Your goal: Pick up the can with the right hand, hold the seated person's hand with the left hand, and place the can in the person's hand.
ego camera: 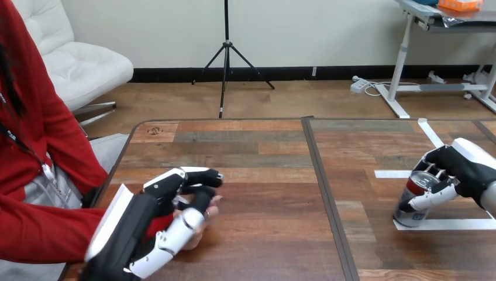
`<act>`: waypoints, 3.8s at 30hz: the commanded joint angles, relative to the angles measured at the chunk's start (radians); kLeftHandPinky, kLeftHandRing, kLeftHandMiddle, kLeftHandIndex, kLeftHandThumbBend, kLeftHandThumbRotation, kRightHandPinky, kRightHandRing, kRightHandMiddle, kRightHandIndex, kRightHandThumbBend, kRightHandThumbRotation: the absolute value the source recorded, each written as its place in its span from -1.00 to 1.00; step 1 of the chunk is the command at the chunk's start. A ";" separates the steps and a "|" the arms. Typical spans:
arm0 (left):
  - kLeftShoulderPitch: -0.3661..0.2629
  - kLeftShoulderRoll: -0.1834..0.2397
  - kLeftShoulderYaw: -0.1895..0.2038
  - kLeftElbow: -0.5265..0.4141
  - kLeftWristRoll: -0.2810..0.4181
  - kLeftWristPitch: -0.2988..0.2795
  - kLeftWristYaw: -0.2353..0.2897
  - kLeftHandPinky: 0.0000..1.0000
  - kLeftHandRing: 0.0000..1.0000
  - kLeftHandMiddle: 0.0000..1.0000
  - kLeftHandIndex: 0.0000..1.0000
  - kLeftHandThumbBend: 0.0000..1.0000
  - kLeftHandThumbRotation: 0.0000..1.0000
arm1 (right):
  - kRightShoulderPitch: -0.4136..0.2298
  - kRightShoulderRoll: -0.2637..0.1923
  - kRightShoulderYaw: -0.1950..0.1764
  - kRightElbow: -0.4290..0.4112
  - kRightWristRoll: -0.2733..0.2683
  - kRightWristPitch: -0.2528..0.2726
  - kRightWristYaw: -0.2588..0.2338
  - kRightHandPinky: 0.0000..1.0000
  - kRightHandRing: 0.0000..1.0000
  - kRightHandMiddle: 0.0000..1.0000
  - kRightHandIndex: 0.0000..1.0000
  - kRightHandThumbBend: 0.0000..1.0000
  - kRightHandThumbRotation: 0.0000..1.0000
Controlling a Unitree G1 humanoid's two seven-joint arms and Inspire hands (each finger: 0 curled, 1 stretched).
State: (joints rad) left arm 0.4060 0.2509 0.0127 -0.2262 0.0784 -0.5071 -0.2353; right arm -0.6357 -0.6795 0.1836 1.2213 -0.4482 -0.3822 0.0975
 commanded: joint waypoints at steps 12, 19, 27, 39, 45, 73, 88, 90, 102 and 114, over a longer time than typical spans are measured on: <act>-0.061 0.113 0.141 -0.272 0.270 0.145 0.031 0.41 0.65 0.70 0.66 0.97 0.12 | -0.083 -0.040 -0.035 -0.115 0.048 -0.057 0.038 -0.29 -0.21 -0.12 -0.04 0.60 -1.00; -0.092 0.127 0.160 -0.271 0.327 0.134 0.055 0.42 0.67 0.74 0.72 1.00 0.01 | -0.080 -0.038 -0.041 -0.133 0.064 -0.065 0.055 -0.28 -0.22 -0.12 -0.04 0.58 -1.00; -0.127 0.155 0.173 -0.243 0.432 0.110 0.099 0.42 0.68 0.72 0.72 1.00 -0.09 | -0.073 -0.035 -0.043 -0.149 0.069 -0.070 0.055 -0.27 -0.21 -0.11 -0.04 0.57 -1.00; -0.164 0.166 0.164 -0.212 0.512 0.138 0.123 0.33 0.64 0.70 0.65 1.00 -0.17 | -0.069 -0.030 -0.042 -0.156 0.070 -0.072 0.052 -0.25 -0.20 -0.10 -0.04 0.57 -1.00; -0.186 0.167 0.156 -0.186 0.515 0.147 0.119 0.22 0.58 0.65 0.62 1.00 -0.25 | -0.070 -0.027 -0.043 -0.151 0.073 -0.070 0.053 -0.24 -0.19 -0.10 -0.05 0.58 -1.00; -0.319 0.265 0.039 -0.035 0.623 0.288 -0.047 0.28 0.53 0.59 0.54 1.00 -0.49 | -0.081 -0.031 -0.040 -0.149 0.067 -0.071 0.048 -0.27 -0.22 -0.12 -0.05 0.54 -1.00; -0.381 0.295 -0.031 0.032 0.658 0.361 -0.101 0.35 0.53 0.58 0.55 1.00 -0.45 | -0.084 -0.035 -0.040 -0.157 0.063 -0.071 0.038 -0.28 -0.24 -0.14 -0.05 0.56 -1.00; -0.386 0.297 -0.037 0.043 0.663 0.361 -0.093 0.36 0.52 0.57 0.54 1.00 -0.45 | -0.084 -0.036 -0.041 -0.159 0.063 -0.069 0.038 -0.28 -0.24 -0.14 -0.05 0.56 -1.00; -0.413 0.307 -0.063 0.103 0.688 0.375 -0.066 0.38 0.53 0.58 0.55 1.00 -0.48 | -0.080 -0.040 -0.043 -0.159 0.063 -0.079 0.031 -0.29 -0.24 -0.14 -0.06 0.59 -1.00; -0.438 0.317 -0.093 0.151 0.758 0.409 -0.021 0.44 0.59 0.63 0.59 1.00 -0.48 | -0.076 -0.043 -0.043 -0.161 0.063 -0.084 0.031 -0.28 -0.24 -0.15 -0.06 0.58 -1.00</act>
State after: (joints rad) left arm 0.0449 0.5402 -0.0660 -0.0978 0.8062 -0.1093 -0.2993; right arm -0.6355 -0.6799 0.1695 1.1105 -0.4019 -0.4374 0.1561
